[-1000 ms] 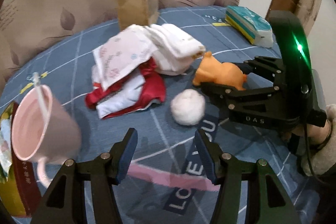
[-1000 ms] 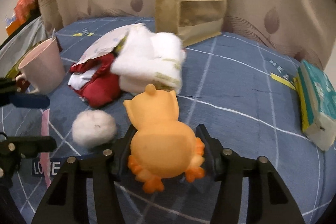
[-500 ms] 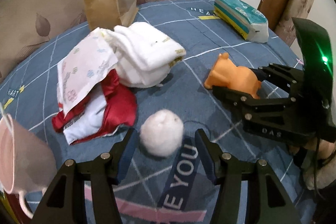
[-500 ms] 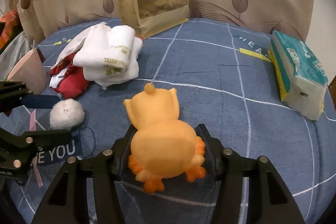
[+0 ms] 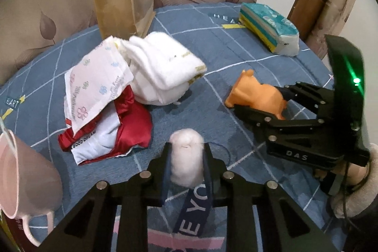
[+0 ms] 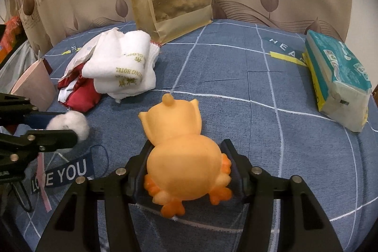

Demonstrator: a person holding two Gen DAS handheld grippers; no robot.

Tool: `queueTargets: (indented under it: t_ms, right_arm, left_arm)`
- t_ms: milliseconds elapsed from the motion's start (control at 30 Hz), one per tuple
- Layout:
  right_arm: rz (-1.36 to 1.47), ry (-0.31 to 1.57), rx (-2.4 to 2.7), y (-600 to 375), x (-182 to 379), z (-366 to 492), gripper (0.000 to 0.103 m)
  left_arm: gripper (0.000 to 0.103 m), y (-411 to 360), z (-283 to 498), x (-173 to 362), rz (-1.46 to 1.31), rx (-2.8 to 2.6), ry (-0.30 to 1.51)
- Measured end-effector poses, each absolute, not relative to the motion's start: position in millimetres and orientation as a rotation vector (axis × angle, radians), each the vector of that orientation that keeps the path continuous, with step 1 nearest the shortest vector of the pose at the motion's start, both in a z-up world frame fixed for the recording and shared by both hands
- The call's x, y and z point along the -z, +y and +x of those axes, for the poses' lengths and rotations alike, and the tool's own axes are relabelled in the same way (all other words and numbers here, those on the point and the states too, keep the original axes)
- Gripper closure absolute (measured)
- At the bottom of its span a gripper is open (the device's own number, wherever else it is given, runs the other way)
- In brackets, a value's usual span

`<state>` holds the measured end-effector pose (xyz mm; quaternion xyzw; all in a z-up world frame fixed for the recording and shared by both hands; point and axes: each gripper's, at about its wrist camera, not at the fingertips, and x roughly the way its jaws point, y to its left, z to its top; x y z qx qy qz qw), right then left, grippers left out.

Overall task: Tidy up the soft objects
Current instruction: 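Close the left gripper on the white fluffy ball and lift it, then carry the white ball with the left gripper into the tin tray and release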

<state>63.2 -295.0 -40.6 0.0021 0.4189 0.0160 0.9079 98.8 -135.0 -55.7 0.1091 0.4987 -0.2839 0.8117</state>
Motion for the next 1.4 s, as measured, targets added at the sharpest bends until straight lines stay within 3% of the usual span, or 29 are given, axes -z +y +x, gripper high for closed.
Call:
queueTargets:
  t_ms: [767, 1400]
  right_arm:
    - [-0.007, 0.868, -0.027, -293, 41, 64, 0.049]
    - [-0.006, 0.868, -0.027, -294, 41, 64, 0.049]
  left_arm:
    - [0.079, -69, 72, -17, 0.187, 0.472, 0.941]
    - [0.079, 76, 90, -34, 0.124, 0.098, 0.921]
